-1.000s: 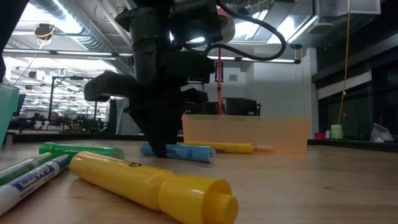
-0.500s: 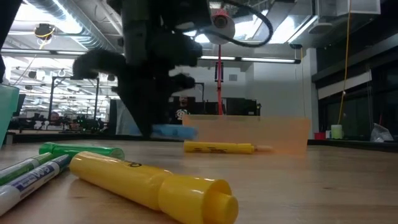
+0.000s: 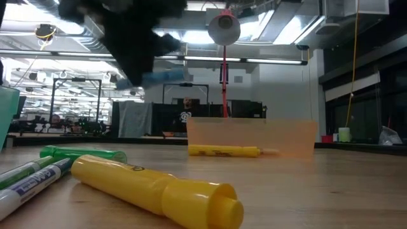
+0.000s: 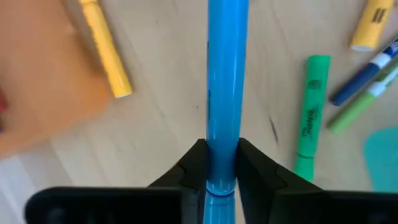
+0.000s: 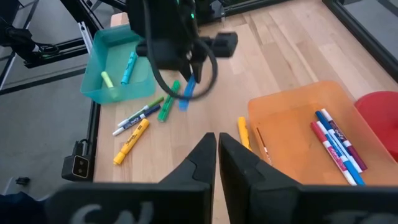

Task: Pick & Place Markers
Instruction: Put the blue highlighter pen into the green bin

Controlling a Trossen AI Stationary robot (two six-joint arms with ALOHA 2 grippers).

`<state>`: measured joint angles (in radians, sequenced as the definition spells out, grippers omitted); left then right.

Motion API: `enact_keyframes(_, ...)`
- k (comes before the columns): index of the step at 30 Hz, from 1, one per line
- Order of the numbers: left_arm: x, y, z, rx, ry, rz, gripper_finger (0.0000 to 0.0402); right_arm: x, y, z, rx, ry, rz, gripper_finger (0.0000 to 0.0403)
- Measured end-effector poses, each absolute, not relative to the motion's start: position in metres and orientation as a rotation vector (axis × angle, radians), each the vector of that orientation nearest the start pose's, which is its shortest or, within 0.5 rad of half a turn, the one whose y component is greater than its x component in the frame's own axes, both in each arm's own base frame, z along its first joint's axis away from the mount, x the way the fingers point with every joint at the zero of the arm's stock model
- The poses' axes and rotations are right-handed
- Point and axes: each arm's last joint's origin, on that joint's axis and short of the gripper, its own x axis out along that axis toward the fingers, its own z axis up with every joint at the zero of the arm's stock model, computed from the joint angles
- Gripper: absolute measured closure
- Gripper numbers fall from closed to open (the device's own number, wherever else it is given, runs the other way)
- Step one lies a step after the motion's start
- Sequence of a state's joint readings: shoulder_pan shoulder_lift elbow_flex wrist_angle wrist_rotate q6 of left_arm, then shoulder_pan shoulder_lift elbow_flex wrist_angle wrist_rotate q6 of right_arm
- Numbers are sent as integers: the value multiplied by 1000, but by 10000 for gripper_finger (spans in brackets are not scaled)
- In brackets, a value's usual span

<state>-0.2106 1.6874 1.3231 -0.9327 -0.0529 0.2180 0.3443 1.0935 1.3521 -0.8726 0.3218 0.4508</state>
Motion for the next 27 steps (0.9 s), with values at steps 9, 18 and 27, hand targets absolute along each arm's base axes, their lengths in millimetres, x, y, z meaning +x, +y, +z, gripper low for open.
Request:
enact_keyframes(9,287,-95,280,257,1181,-302,347,190,58,404,227,571,-106,382)
enact_keyframes(18,251,-142,296,153,1181,-384,347,190,58,404,228,571,-106,382)
enact_keyframes(27,222,-182,296,64,1224,-401,347,190,58,404,224,571,-105,382)
